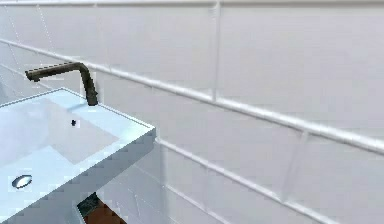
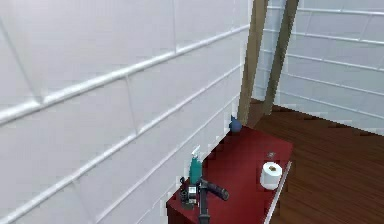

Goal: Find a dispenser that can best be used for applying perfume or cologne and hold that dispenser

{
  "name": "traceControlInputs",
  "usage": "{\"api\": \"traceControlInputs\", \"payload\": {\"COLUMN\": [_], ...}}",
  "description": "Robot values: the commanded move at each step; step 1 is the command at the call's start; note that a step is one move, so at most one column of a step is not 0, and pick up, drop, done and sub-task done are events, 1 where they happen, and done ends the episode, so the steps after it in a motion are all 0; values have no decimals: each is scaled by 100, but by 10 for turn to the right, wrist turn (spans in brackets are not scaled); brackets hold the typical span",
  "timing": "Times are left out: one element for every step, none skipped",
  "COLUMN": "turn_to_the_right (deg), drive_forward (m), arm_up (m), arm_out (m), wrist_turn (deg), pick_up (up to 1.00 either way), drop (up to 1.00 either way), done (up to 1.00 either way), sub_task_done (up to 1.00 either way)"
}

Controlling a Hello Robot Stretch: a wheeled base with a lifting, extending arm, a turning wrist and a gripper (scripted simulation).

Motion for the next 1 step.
{"api": "traceControlInputs", "payload": {"turn_to_the_right": [0], "drive_forward": [0], "arm_up": [0], "arm_out": [0], "wrist_turn": [0], "pick_up": [100], "drop": [0], "done": [0], "sub_task_done": [0]}}
